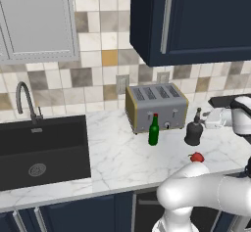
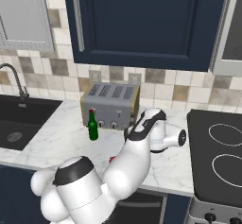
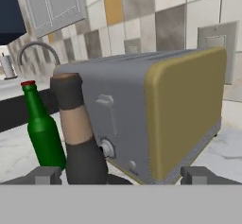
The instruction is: Place the liquor and beer on the top shelf of the fridge to keep them out of children's reach, and place the bell pepper on lower shelves for easy access.
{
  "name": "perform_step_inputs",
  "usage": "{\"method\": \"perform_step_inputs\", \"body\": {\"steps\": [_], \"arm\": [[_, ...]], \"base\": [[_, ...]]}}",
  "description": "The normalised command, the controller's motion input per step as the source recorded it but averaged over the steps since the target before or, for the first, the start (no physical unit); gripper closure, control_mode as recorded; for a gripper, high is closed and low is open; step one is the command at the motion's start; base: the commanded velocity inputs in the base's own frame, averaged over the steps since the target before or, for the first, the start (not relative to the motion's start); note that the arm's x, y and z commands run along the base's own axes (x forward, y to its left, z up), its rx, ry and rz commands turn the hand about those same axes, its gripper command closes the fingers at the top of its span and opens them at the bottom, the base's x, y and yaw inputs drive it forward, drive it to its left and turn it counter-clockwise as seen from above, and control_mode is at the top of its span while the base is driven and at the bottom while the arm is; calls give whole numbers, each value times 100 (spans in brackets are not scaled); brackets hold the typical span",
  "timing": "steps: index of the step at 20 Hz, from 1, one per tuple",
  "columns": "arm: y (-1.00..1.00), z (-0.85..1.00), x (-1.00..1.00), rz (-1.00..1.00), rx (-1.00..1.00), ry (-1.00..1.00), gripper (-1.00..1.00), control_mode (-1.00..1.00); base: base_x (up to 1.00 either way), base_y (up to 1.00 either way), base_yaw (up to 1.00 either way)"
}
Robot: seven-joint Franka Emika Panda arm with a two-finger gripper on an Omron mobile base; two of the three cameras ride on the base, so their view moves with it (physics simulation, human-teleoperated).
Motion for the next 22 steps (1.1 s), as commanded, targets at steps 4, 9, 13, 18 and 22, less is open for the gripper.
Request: {"method": "perform_step_inputs", "body": {"steps": [4, 9, 13, 18, 22], "arm": [[10, -15, 0, 1, 0, -6, -100, -100], [14, -11, 0, 2, 0, -8, -100, -100], [13, -9, 1, 0, 0, -4, -100, -100], [3, -7, 9, 0, 0, -1, -100, -100], [0, -3, 15, 0, 0, -1, -100, -100]], "base": [[0, 0, 0], [0, 0, 0], [0, 0, 0], [0, 0, 0], [0, 0, 0]]}}
